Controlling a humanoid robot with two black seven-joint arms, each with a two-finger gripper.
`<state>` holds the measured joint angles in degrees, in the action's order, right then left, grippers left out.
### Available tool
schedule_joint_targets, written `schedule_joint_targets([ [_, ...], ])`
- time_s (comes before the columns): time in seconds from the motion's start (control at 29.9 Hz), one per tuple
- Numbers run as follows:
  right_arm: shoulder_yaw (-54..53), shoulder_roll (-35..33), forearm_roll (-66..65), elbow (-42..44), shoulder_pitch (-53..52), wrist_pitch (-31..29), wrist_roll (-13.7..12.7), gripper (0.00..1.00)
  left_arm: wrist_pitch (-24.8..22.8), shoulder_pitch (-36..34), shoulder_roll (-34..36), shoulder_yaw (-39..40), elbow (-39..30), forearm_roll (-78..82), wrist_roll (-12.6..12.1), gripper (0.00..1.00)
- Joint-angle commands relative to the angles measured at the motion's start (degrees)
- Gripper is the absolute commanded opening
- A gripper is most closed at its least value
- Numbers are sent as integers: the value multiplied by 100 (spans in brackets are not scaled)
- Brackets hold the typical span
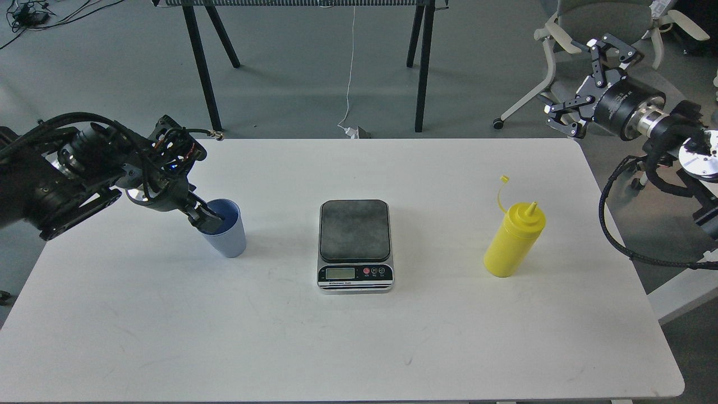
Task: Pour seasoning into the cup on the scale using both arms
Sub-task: 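Lower the left gripper into the blue cup and grasp its rim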
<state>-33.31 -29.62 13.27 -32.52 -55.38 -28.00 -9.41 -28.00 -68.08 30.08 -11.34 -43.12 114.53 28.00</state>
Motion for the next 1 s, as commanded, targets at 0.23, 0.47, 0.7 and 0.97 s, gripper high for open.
schedule_joint_targets([
  [0.23,0,0,0,0,27,0,0,99,0,67,-142,0,225,-1,0,78],
  [0.47,0,0,0,0,45,0,0,99,0,119,-134,-9,225,-1,0,66],
  [0.7,-9,0,0,8,54,0,0,99,0,119,-107,-9,225,-1,0,54],
  [0.97,-17,-8,0,8,71,0,0,99,0,119,-116,-9,225,-1,0,36],
])
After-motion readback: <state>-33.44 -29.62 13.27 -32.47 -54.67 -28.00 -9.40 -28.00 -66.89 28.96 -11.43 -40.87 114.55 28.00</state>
